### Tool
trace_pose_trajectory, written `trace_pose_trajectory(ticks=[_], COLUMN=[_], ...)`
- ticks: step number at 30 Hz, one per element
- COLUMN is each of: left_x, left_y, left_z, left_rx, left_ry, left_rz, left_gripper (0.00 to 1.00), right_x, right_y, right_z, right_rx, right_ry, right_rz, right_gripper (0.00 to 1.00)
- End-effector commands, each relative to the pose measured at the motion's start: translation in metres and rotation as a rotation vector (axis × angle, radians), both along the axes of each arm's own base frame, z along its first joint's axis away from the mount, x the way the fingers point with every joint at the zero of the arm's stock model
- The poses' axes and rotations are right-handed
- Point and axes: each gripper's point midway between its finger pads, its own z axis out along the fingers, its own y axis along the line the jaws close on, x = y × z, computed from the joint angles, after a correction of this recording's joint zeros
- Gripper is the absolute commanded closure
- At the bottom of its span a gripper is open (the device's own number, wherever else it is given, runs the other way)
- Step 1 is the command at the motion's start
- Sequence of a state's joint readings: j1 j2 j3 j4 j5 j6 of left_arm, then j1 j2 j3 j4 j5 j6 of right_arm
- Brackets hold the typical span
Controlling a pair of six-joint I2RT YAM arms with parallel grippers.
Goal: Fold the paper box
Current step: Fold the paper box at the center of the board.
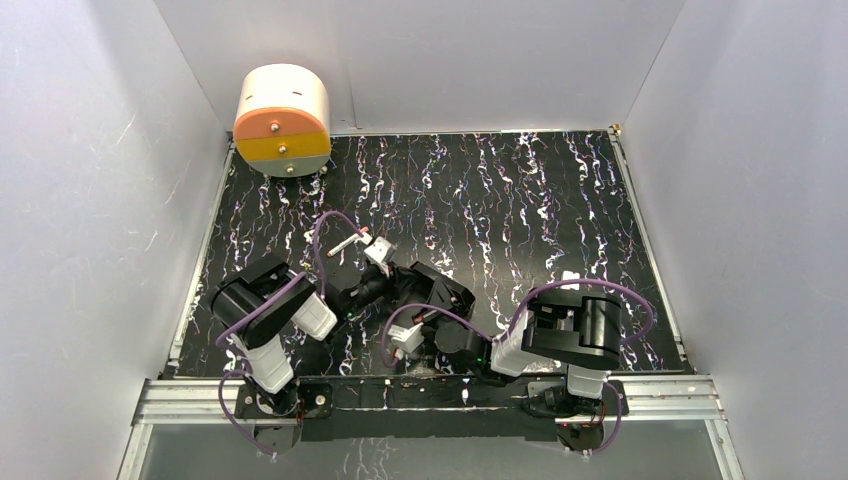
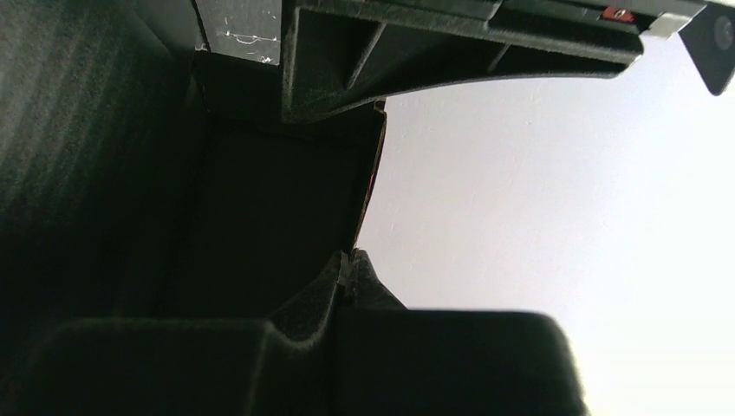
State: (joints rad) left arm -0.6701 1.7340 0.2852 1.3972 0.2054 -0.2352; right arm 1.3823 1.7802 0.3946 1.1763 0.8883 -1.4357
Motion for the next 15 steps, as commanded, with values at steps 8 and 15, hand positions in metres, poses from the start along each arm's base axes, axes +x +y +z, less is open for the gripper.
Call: trace_pose_trajectory(ticks=[8,15], left_x=[0.041,0.040], left_y=[-0.001,-0.011], left_z=[0.046,0.041], left_rx=[-0.144,-0.149], left_ry=[-0.209,-0.221], left_rz=[0.226,0.177], left_gripper=[0.87,0.99], right_x=[-0.016,-0.016], right_y=[0.034,0.033], right_z=[0.006,0.004], right_rx=[0.114,0.192], right_ry=[0.088,0.137], right_rz=[0.133,0.112], right_gripper=[1.00,1.00])
